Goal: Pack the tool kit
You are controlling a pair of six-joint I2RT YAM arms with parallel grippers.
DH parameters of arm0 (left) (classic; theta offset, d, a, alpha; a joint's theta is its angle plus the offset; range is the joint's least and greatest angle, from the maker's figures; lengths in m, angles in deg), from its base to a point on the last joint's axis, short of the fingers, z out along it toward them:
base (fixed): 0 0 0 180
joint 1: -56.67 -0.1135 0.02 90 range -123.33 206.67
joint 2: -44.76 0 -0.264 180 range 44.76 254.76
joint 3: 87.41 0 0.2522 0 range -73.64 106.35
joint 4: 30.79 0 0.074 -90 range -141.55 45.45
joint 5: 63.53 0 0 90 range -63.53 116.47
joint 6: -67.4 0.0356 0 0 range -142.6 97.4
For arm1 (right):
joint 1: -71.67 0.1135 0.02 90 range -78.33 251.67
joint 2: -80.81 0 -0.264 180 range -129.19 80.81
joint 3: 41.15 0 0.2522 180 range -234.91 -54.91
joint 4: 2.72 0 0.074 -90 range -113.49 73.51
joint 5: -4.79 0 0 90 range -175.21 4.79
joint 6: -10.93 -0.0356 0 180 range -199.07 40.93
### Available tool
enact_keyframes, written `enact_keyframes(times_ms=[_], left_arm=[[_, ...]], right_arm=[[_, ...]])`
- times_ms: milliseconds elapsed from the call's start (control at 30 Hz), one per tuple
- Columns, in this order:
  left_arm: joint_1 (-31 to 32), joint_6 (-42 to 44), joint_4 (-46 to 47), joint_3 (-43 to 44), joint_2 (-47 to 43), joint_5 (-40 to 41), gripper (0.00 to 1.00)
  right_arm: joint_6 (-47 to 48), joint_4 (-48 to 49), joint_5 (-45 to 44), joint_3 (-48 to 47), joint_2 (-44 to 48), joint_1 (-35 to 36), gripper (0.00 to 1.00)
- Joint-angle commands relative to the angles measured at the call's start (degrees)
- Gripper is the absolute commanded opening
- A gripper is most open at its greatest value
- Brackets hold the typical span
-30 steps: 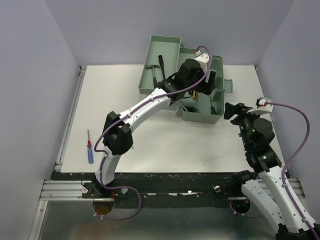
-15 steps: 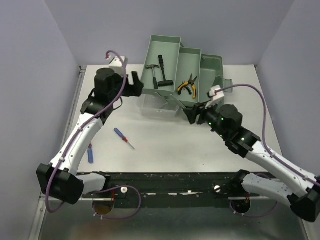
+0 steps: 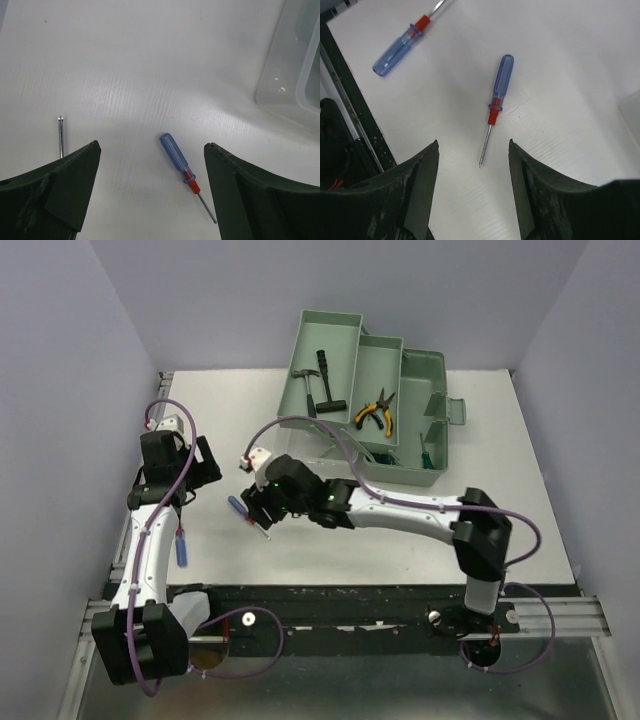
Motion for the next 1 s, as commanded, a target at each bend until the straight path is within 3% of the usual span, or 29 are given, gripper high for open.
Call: enact_keyframes(times_ms=[0,167,533,733,867,967], left_arm=[[-1.1,0.4,0.7,0.7,-0.5,0.7,0.94],[-1.2,0.5,0.4,0.7,-0.8,1.4,0.94],[-1.2,0.2,0.9,0.2,-2.0,1.3,0.94],[-1.3,0.2,0.9,0.2,-2.1,1.0,0.94],[-1.3,0.2,0.9,0.2,-2.4,1.5,0.94],[-1.5,0.2,0.5,0.5,-2.9,2.9,0.94]], right_arm=[[-0.6,-13.0,2.8,-11.2,-11.5,0.4,0.64],[0.7,-20.5,0.1,-19.7,-21.6,0.9,0.62],[2.8,-21.9,-5.4,-21.9,-28.8,3.0,0.51],[2.8,-22.7,-9.5,-23.2,-30.8,3.3,0.27],[3.0,-22.8,-11.0,-22.9,-30.5,3.2,0.01],[2.6,-20.9,-12.8,-20.1,-27.5,3.3,0.01]])
